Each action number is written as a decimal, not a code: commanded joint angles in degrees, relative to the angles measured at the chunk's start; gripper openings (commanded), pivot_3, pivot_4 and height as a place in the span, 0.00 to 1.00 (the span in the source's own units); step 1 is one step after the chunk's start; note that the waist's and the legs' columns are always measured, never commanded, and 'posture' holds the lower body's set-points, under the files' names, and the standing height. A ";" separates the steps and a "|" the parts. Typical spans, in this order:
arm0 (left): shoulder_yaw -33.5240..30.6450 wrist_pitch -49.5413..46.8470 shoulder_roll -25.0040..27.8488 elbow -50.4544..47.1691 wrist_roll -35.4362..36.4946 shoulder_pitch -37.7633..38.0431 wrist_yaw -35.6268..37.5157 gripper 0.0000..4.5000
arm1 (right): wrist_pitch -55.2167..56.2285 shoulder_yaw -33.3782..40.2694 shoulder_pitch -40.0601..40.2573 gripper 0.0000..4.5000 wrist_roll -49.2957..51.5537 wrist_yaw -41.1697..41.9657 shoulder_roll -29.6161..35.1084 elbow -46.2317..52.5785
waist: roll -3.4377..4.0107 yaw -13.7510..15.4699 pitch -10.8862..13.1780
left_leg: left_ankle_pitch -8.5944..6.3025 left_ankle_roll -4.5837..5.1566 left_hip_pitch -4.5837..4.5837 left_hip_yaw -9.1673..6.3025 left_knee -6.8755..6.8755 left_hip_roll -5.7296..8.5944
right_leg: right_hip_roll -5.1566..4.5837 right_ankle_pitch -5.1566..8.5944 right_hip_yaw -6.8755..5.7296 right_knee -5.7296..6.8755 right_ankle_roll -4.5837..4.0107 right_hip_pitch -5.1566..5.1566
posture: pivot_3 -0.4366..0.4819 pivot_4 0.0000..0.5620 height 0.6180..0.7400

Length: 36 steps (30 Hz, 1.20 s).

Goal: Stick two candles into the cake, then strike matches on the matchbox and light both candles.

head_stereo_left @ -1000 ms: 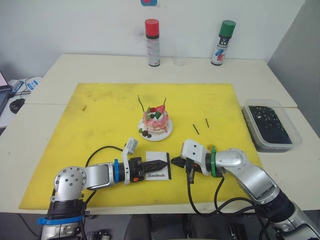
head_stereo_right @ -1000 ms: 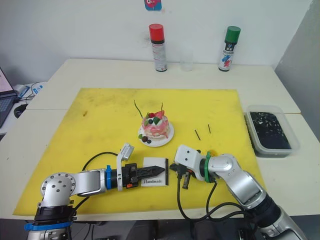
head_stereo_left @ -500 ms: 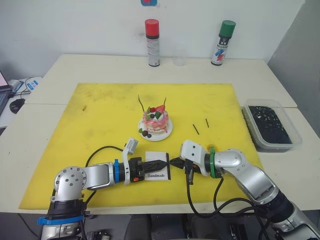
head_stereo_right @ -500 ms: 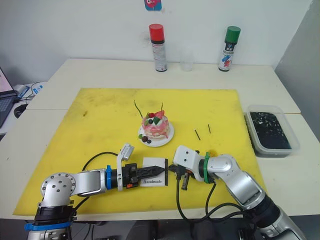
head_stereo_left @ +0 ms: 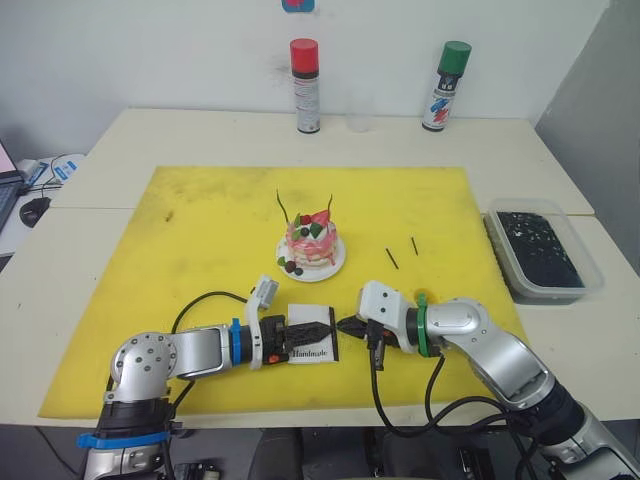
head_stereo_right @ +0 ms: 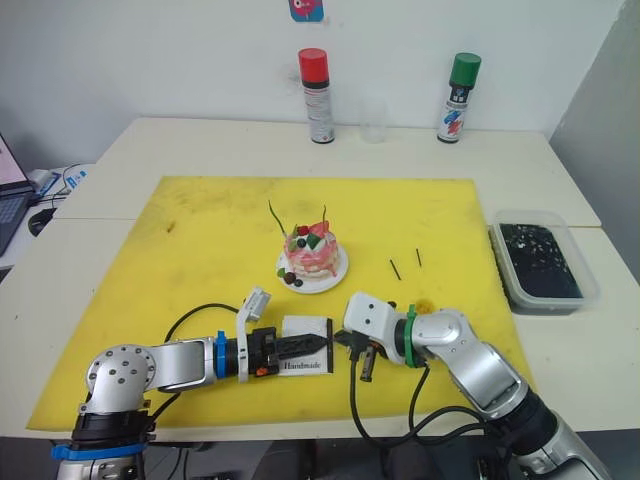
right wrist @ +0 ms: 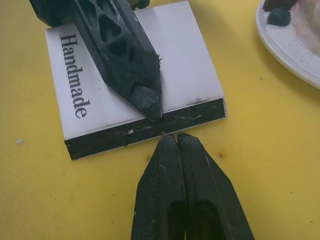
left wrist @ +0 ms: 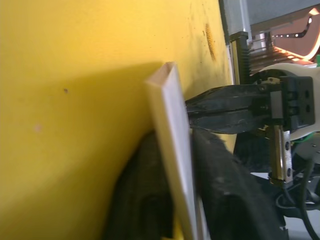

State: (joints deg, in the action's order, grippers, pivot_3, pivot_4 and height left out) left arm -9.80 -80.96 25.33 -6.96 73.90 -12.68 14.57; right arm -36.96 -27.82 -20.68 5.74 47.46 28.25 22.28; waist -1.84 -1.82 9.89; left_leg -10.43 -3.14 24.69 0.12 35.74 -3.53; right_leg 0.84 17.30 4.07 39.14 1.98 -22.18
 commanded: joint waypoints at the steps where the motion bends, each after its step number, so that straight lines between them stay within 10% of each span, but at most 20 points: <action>1: 1.59 0.24 0.25 2.34 -4.78 2.17 -0.88 0.00 | -0.92 0.50 0.22 0.00 0.55 -0.89 -0.78 1.89 | 0.12 -0.01 -0.11 | 0.00 0.00 -0.02 0.00 0.00 0.00 | 0.00 0.00 0.00 0.00 0.00 -0.01 | 0.48 0.27 1.00; 9: 0.89 0.96 0.13 1.92 -4.46 2.63 0.29 0.00 | -3.94 7.81 2.21 0.00 3.70 -2.46 1.10 7.10 | 0.13 -0.01 -0.12 | 0.00 0.00 -0.25 0.06 0.00 0.01 | -0.04 0.13 0.08 -0.06 -0.27 -0.03 | 0.48 0.27 1.00; 19: -5.05 0.04 2.04 -4.91 12.53 0.91 1.45 0.00 | -0.83 21.27 8.50 0.00 8.44 -7.72 0.69 12.18 | 0.00 0.01 -0.03 | 0.00 0.00 0.10 0.01 -0.09 -0.02 | 0.01 0.02 0.00 -0.07 -0.06 -0.08 | 0.48 0.27 1.00; 26: -3.79 3.60 6.22 -9.42 17.22 1.47 -1.30 0.00 | 5.46 22.24 7.70 0.51 4.45 -14.53 -3.06 6.03 | -0.11 0.00 0.06 | 0.00 -0.01 0.13 0.03 -0.26 0.00 | -0.01 0.04 0.01 -0.15 -0.08 -0.12 | 0.48 0.27 1.00; 36: -0.21 8.48 7.98 -12.24 20.45 2.55 -5.26 0.00 | 10.72 21.67 3.76 0.51 -2.33 -28.33 -14.12 -10.49 | -0.13 0.01 0.08 | 0.00 -0.01 0.12 0.06 -0.35 0.00 | 0.00 0.00 0.04 -0.14 -0.20 -0.15 | 0.48 0.27 1.00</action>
State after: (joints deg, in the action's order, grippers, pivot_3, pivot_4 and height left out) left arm -10.36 -73.53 32.74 -16.80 92.43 -10.16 9.32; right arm -28.41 -6.55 -16.48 3.94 20.70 14.61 11.60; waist -1.97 -1.81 9.97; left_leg -10.43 -3.15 24.81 0.18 35.34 -3.53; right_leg 0.83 17.29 4.10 38.99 1.73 -22.33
